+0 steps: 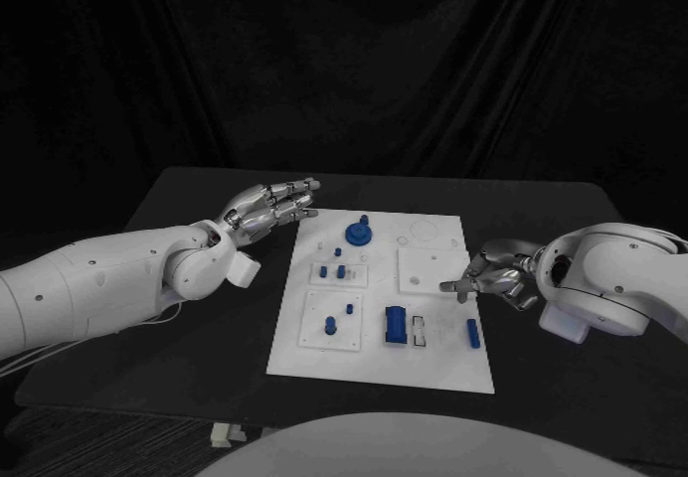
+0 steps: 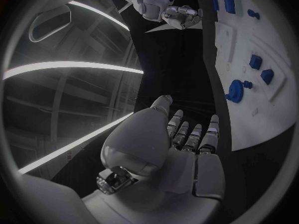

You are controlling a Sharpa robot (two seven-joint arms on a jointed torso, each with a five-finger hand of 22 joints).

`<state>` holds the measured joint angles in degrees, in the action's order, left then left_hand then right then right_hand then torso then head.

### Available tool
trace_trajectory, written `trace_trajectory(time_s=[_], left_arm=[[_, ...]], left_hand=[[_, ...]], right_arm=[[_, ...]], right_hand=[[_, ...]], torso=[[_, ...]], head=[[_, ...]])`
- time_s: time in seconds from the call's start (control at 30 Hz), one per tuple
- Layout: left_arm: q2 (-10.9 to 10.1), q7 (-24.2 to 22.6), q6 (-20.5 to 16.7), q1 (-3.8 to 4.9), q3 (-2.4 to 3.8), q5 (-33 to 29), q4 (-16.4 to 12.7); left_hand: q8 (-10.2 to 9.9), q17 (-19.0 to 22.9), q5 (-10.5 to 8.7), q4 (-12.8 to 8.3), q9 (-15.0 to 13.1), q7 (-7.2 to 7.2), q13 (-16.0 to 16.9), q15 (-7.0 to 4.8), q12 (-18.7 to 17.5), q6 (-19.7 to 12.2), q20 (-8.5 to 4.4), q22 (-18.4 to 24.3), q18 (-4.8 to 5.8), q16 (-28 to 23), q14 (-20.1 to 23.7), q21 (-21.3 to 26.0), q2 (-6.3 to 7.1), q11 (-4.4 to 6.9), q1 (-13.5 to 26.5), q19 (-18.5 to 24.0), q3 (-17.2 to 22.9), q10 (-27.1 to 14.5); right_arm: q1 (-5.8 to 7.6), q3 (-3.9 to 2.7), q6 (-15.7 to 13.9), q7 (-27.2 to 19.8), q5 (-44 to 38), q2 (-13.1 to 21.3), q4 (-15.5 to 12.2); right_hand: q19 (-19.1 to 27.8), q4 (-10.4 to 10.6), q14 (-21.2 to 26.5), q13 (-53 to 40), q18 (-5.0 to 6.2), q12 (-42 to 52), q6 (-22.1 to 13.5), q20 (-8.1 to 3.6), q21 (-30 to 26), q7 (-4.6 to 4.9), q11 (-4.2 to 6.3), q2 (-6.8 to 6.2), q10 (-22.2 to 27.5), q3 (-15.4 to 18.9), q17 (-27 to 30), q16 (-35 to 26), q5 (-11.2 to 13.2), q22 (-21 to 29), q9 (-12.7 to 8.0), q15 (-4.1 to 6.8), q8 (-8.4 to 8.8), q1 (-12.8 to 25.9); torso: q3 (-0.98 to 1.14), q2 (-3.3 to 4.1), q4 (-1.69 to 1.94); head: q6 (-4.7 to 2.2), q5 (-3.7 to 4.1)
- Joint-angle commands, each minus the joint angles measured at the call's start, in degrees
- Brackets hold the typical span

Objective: Assemble the parts on the task board

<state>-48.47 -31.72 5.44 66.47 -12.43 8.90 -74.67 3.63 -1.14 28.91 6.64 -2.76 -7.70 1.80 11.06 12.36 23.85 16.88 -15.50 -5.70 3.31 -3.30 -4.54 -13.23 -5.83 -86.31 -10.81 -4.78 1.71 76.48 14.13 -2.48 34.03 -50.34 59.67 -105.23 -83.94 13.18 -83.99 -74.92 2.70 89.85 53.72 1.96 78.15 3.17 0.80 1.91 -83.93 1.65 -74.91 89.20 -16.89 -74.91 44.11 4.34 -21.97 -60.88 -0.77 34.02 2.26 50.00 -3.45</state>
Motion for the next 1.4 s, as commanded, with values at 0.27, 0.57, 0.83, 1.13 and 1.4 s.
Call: trace_trajectory(time_s=[0.27,0.57,0.83,1.13,1.4], left_arm=[[0.2,-0.38,0.27,-0.07,0.07,-0.41,-0.09],[0.15,-0.31,0.44,-0.08,0.07,-0.41,0.06],[0.12,-0.24,0.49,-0.09,0.07,-0.41,0.12],[0.22,-0.15,0.63,-0.1,0.07,-0.41,0.22],[0.24,0.08,0.72,-0.11,0.07,-0.41,0.21]], left_hand=[[0.27,0.01,0.36,-0.01,-0.06,-0.01,0.0,0.3,-0.06,0.24,-0.07,0.0,0.58,0.27,0.13,0.31,-0.23,-0.43,-0.01,-0.39,0.3,0.16],[0.28,0.01,0.44,-0.07,-0.06,-0.03,0.0,0.3,-0.06,0.24,-0.07,0.04,0.6,0.26,0.14,0.32,-0.23,-0.45,-0.02,-0.38,0.39,0.17],[0.27,0.01,0.5,-0.12,-0.05,-0.04,0.0,0.3,-0.05,0.21,-0.07,0.06,0.62,0.28,0.13,0.32,-0.23,-0.47,-0.03,-0.39,0.48,0.18],[0.26,0.01,0.57,-0.18,-0.04,-0.05,0.0,0.31,-0.07,0.14,-0.07,0.11,0.63,0.27,0.14,0.32,-0.23,-0.49,-0.04,-0.38,0.57,0.18],[0.25,0.02,0.63,-0.23,-0.03,-0.07,-0.01,0.32,-0.1,0.09,-0.07,0.15,0.65,0.26,0.16,0.33,-0.24,-0.51,-0.05,-0.37,0.67,0.17]], right_arm=[[-2.48,0.06,8.88,4.73,-10.91,2.03,1.88],[-4.63,0.06,7.94,4.35,-13.95,1.48,2.41],[-5.23,0.06,6.68,3.85,-14.32,0.96,2.67],[-6.03,0.06,6.55,3.92,-14.4,0.04,3.13],[-7.09,0.06,7.05,4.38,-14.41,-0.68,3.87]], right_hand=[[-0.97,-0.37,-5.54,-15.08,0.05,0.15,1.1,-0.07,0.27,-0.44,0.39,0.4,-6.07,0.15,-12.82,-0.26,-0.27,-11.47,-0.12,0.24,-0.64,-1.33],[-1.09,-0.39,-5.41,-15.08,0.01,0.15,1.69,-0.2,0.49,-0.62,0.5,0.53,-6.07,0.28,-12.15,-0.57,-0.06,-11.54,-0.22,0.45,-0.85,-1.76],[-1.03,-0.15,-5.36,-15.08,0.06,0.15,2.13,-0.37,0.31,-0.73,0.63,0.73,-6.07,0.53,-11.9,-0.69,0.45,-11.48,-0.33,0.63,-1.0,-1.86],[-1.04,-0.37,-5.32,-15.08,0.07,0.15,2.18,-0.56,0.27,-0.84,0.75,0.84,-6.07,0.65,-11.63,-0.81,0.7,-11.46,-0.58,0.79,-0.91,-2.7],[-0.85,-3.1,-5.2,-15.08,0.17,0.15,1.6,-0.72,-0.25,-1.04,1.01,1.05,-6.07,-0.71,-10.99,-1.12,0.67,-11.3,-1.4,0.92,-0.24,-7.4]], torso=[[-0.14,0.04,0.05],[0.06,0.16,-0.04],[0.2,0.21,-0.1],[0.15,0.12,0.3],[0.04,0.08,0.08]], head=[[0.0,0.19],[0.0,0.29],[0.0,0.0],[0.0,0.56],[0.0,0.16]])
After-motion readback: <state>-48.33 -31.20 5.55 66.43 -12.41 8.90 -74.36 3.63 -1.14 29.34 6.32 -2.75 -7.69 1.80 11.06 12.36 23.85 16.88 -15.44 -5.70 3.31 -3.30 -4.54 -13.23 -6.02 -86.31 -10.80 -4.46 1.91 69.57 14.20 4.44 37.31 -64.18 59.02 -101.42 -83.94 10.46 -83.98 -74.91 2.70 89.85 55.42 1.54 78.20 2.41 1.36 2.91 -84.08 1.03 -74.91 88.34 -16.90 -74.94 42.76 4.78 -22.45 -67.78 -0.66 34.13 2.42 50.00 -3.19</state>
